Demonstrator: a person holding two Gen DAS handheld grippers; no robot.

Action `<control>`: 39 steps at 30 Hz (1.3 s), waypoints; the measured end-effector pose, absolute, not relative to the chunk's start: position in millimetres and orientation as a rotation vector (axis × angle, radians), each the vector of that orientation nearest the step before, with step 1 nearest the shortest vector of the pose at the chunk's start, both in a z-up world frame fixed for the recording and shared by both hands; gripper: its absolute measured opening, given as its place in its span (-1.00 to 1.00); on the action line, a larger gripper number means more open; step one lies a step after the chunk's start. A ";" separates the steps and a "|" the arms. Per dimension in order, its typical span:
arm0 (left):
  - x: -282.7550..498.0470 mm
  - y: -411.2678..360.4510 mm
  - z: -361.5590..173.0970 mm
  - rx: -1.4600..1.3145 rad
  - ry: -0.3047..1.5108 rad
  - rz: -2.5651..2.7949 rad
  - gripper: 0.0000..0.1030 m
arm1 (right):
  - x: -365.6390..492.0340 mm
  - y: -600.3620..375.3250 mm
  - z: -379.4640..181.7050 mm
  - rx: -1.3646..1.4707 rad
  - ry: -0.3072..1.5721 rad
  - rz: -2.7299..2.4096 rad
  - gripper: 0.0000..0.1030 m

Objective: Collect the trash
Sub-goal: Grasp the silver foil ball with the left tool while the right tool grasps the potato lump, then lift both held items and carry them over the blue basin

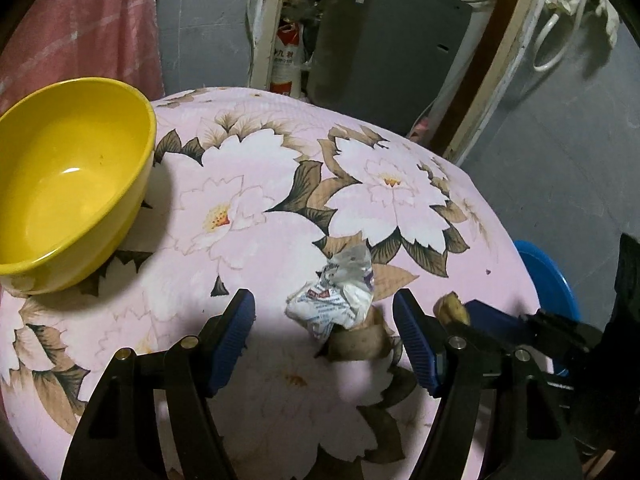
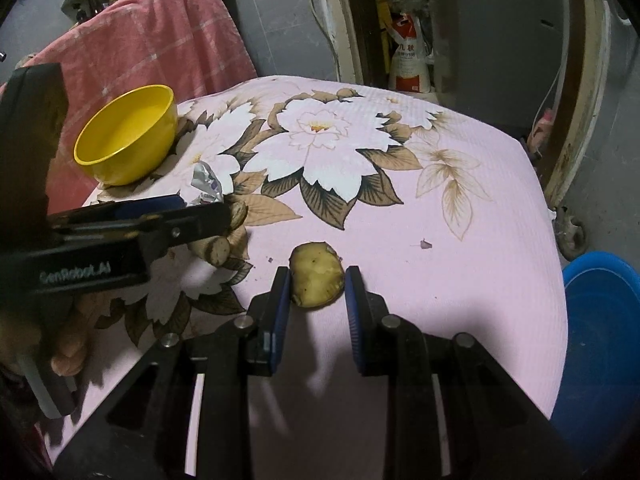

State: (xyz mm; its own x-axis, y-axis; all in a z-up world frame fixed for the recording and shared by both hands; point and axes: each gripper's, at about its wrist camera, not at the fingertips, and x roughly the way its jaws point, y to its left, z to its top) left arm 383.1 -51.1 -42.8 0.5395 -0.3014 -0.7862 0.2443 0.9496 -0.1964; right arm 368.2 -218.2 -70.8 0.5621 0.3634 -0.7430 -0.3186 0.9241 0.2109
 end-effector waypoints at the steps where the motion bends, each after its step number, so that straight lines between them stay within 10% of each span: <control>1: 383.7 -50.6 -42.7 -0.069 0.949 -0.328 0.05 | 367.9 -218.5 -70.6 0.056 0.886 0.403 -0.37; 9: 386.8 -49.5 -43.7 -0.071 0.983 -0.349 -0.39 | 365.0 -217.9 -70.9 0.060 0.889 0.412 -0.37; 39: 275.1 -55.5 11.6 -0.209 0.670 -0.429 -0.45 | 269.9 -246.7 1.8 0.106 0.508 0.358 -0.37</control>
